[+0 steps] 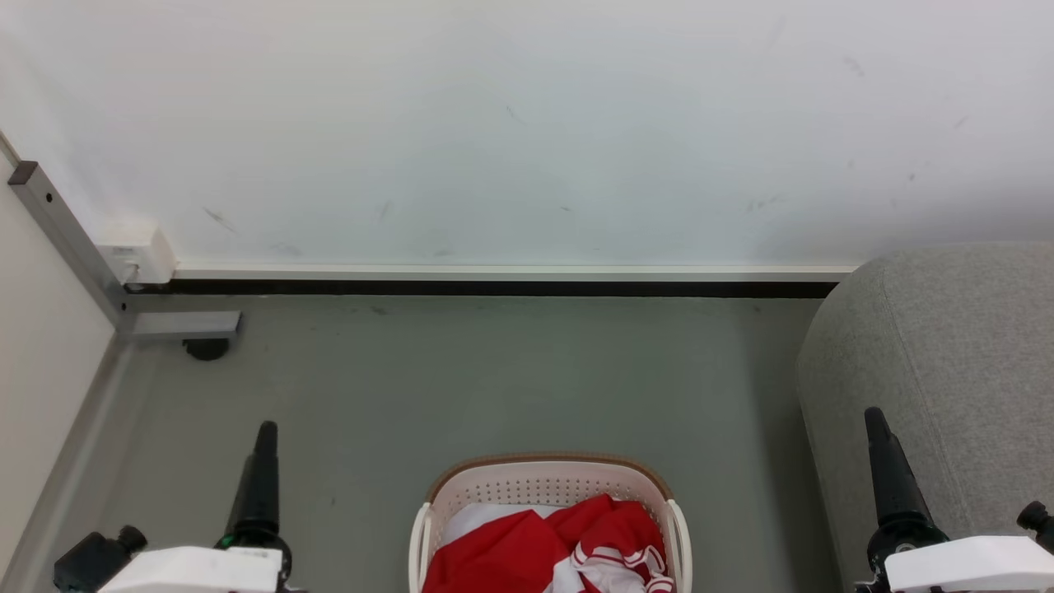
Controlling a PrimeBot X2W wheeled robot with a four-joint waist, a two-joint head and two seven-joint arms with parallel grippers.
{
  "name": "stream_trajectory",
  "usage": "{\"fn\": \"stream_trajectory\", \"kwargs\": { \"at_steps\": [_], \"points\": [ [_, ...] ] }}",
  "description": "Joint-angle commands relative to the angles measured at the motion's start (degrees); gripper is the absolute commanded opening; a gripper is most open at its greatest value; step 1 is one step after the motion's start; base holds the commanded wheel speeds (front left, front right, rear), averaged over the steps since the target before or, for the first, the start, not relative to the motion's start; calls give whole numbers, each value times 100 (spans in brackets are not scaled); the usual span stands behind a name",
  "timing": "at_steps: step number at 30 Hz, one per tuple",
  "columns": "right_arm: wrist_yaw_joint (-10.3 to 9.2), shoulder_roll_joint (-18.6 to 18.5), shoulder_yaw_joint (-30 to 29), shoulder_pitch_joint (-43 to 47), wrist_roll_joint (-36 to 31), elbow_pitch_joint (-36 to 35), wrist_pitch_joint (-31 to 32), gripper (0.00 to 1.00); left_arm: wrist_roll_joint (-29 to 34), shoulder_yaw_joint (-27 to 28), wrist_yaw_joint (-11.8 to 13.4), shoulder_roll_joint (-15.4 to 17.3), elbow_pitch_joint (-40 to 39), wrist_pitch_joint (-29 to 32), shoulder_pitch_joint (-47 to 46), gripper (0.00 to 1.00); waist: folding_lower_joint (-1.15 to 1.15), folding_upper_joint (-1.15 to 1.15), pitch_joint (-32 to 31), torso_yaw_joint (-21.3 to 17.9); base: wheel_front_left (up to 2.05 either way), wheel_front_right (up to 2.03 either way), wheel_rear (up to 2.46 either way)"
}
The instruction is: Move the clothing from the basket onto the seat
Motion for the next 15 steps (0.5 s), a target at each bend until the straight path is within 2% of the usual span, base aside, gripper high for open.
{"fn": "stream_trajectory", "kwargs": {
  "at_steps": [1,6,15],
  "points": [
    [-4,-53,43,-152,-231,-103,-75,100,375,-29,29,59,-131,-87,-122,100,0,0,0,4,0,0,0],
    [-4,-49,74,-165,-626,-109,-159,100,945,-101,106,62,-165,-167,-96,100,0,0,-4,8,0,0,0],
    [-5,-70,169,-185,-1784,-34,-322,100,2010,-227,219,70,-189,-331,-68,100,0,0,-5,14,0,0,0]
  ]
}}
